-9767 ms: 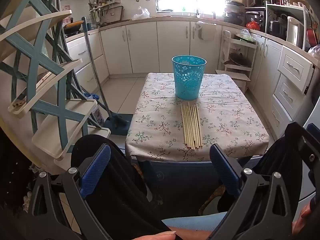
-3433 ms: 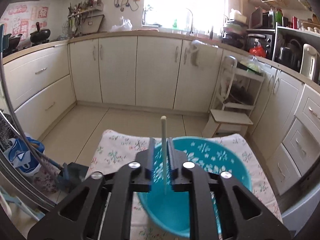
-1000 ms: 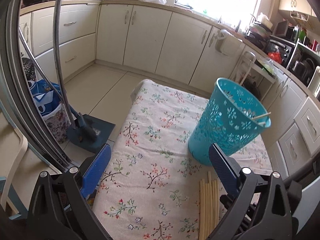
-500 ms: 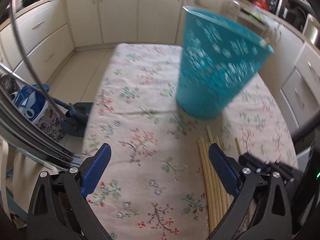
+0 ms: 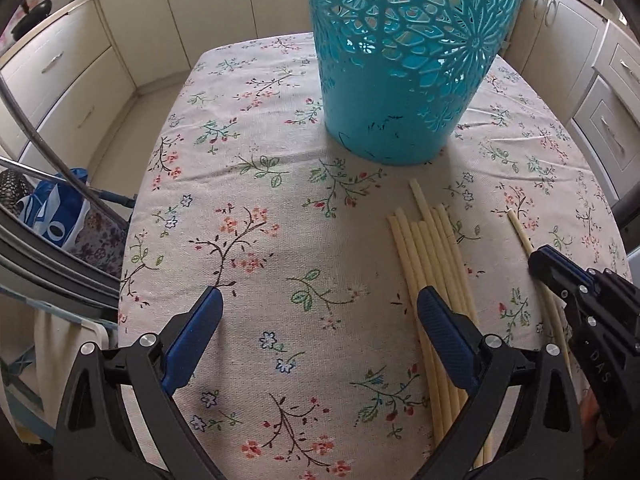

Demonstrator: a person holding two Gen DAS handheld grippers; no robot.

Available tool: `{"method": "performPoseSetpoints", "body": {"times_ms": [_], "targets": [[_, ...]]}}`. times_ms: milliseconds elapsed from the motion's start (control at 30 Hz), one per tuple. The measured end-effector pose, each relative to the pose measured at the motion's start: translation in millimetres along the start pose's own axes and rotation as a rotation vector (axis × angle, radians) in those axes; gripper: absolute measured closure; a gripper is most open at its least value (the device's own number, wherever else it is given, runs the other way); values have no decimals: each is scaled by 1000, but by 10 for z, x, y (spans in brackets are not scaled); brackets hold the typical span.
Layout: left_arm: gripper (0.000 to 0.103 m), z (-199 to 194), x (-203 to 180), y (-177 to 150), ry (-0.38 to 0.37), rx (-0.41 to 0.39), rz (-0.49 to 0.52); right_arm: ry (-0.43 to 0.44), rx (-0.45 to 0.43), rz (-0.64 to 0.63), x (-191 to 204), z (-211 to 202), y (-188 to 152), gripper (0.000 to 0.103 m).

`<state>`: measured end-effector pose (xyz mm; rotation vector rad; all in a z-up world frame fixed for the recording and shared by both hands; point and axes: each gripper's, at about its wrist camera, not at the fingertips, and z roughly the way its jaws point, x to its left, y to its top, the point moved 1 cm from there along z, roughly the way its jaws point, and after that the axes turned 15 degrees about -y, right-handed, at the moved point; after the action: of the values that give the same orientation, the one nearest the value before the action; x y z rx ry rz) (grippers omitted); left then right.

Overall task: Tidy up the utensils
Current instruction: 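Bring both open grippers back down to the chopstick bundle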

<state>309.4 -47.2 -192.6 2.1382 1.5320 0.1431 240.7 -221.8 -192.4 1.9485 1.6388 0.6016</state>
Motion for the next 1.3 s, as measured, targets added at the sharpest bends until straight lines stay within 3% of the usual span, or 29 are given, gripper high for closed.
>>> {"method": "performPoseSetpoints", "body": {"times_ms": [733,933,1133,1300], "targets": [[9,25,-46,20,4,-2,18,1,-6,4,-18,-3,-4,98],[10,-18,-124,25,100,-23,92,5,-4,6,-14,-2,-4,98],[17,38,-147,14,10,11,52,4,-3,5,-18,3,-2,98],[23,25,-168,3,-16,12,49,2,8,2,-12,7,12,98]]}}
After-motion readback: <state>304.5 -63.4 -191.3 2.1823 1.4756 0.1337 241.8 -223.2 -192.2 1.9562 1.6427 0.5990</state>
